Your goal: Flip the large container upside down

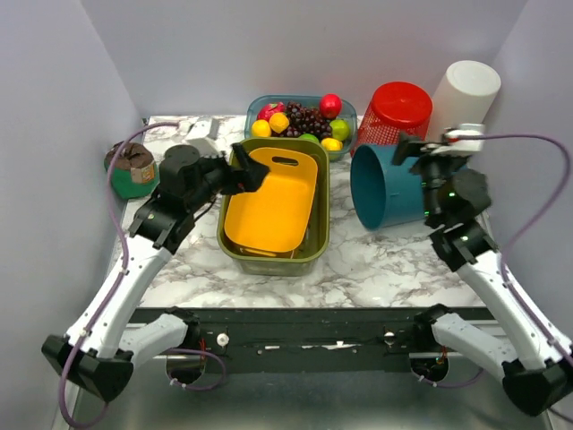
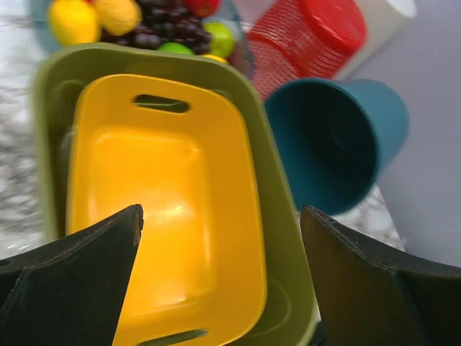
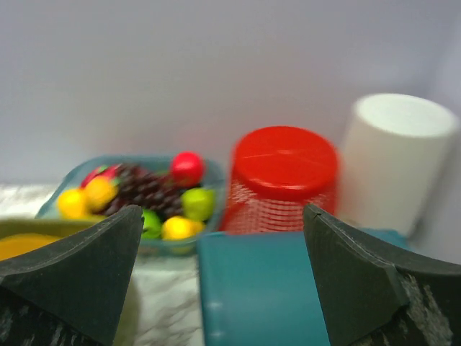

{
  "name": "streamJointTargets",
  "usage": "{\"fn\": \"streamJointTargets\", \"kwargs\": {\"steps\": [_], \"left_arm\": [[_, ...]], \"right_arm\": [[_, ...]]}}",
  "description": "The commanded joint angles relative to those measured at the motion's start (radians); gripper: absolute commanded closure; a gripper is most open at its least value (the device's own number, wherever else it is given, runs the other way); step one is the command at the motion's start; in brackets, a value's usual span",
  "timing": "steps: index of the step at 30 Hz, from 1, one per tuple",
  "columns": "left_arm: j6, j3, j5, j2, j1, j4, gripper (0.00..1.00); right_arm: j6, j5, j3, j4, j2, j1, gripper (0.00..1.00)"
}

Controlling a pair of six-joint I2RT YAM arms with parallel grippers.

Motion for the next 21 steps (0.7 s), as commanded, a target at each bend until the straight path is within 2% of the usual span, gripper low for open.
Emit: {"fn": "streamJointTargets", "kwargs": {"steps": [1, 2, 5, 11, 12, 15, 19, 21], "left_arm": [[-0.040, 0.124, -0.036, 0.143, -0.261, 0.100, 0.01], [-0.040, 0.172, -0.065, 0.180, -0.297, 0.111, 0.01], [-0.029, 0.279, -0.096, 0.329, -0.420, 0.126, 0.01], [-0.057, 0.430, -0.063, 0.561, -0.521, 0.169, 0.01], [-0.064, 0.453, -0.060, 0.587, -0.532, 0.168, 0.01], [-0.072, 0.532, -0.073, 0.685, -0.569, 0.151, 0.01], [-0.090, 0.614, -0.090, 0.814, -0.587, 0.142, 0.01], [-0.095, 0.664, -0.087, 0.854, -0.589, 0.129, 0.01]], "right_arm": [[0.240, -0.169, 0.092, -0.249, -0.074, -0.268, 0.01], [0.253, -0.183, 0.113, -0.339, -0.066, -0.311, 0.01], [0.307, -0.150, 0.071, -0.358, -0.103, -0.413, 0.02], [0.444, -0.281, -0.015, -0.473, -0.097, -0.703, 0.02], [0.473, -0.314, -0.031, -0.473, -0.104, -0.782, 0.01], [0.537, -0.392, -0.104, -0.459, -0.126, -0.909, 0.02], [0.603, -0.536, -0.128, -0.464, -0.085, -1.010, 0.02], [0.658, -0.594, -0.170, -0.411, -0.081, -1.065, 0.02]]}}
